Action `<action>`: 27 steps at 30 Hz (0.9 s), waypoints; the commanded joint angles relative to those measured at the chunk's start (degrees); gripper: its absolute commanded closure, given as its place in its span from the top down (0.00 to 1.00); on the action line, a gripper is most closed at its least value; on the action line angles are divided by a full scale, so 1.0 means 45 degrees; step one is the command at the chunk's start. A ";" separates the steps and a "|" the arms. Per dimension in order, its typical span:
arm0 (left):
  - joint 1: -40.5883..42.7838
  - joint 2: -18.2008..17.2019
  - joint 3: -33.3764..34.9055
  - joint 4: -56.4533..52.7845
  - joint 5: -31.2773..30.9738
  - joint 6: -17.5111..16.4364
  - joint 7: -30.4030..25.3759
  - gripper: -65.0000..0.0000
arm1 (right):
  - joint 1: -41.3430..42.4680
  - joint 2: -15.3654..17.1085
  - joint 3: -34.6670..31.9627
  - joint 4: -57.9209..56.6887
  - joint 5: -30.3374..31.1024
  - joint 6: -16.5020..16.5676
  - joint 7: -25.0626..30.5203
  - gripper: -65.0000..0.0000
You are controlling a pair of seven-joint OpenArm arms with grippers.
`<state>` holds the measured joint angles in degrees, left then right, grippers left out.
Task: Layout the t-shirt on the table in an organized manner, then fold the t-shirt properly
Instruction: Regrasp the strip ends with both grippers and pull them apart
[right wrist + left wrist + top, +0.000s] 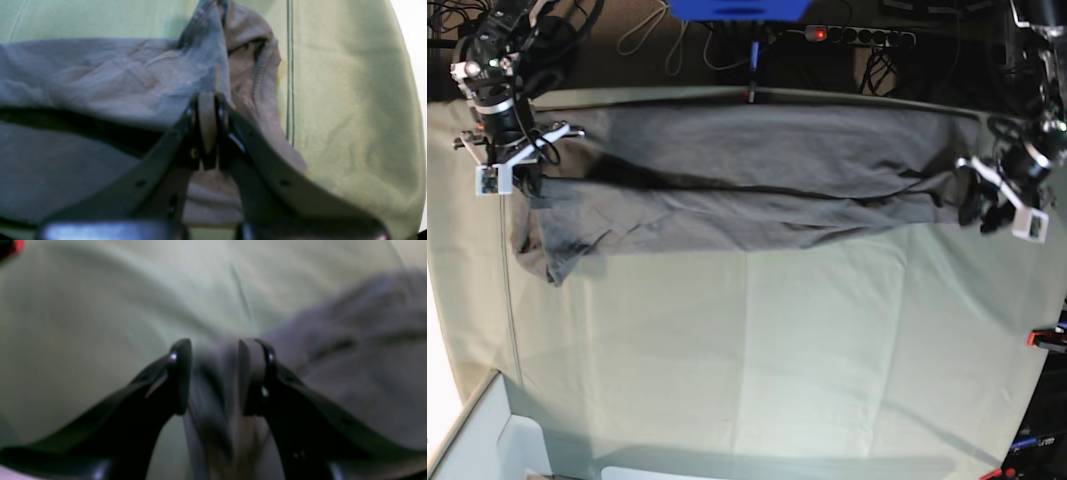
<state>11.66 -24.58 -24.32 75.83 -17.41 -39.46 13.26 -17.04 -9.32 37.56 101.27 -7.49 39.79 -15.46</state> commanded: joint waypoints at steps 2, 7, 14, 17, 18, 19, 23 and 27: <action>-0.0179 -0.0213 -0.0252 0.0291 -0.0283 -0.0119 -0.0377 0.35 | 0.0025 0.0072 -0.0249 0.0205 0.0189 0.0047 0.0281 0.00; -0.0198 -0.0292 -0.0272 0.0291 -0.0283 -0.0119 -0.0357 0.35 | 0.0006 0.0072 -0.0386 0.0205 0.0189 0.0047 0.0281 0.00; 0.0173 -0.0194 -0.0311 0.0252 -0.0283 -0.0119 -0.0299 0.36 | 0.0045 0.0072 -0.0386 0.0205 0.0169 0.0047 0.0262 0.00; 0.0447 0.0314 -0.1053 0.0096 -0.0205 -0.0119 -0.0318 0.36 | 0.0045 0.0072 -0.0386 0.0205 0.0169 0.0047 0.0262 0.00; 0.0486 0.0607 -0.1639 0.0057 -0.0205 -0.0119 -0.0299 0.36 | 0.0045 0.0072 -0.0386 0.0205 0.0169 0.0047 0.0262 0.00; 0.0486 0.0861 -0.2167 -0.0080 -0.0205 -0.0119 -0.0279 0.36 | 0.0045 0.0072 -0.0386 0.0205 0.0169 0.0047 0.0262 0.00; 0.0388 0.1349 -0.2870 -0.0627 -0.0185 -0.0119 -0.0279 0.36 | 0.0045 0.0072 -0.0386 0.0186 0.0169 0.0047 0.0262 0.00; 0.0349 0.1486 -0.2909 -0.1018 -0.0283 -0.0119 -0.0279 0.36 | -0.0014 0.0072 -0.0386 0.0186 0.0169 0.0047 0.0262 0.00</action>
<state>13.37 -17.06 -36.99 70.57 -17.82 -39.46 13.30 -17.19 -9.26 35.70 101.23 -7.62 39.79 -15.86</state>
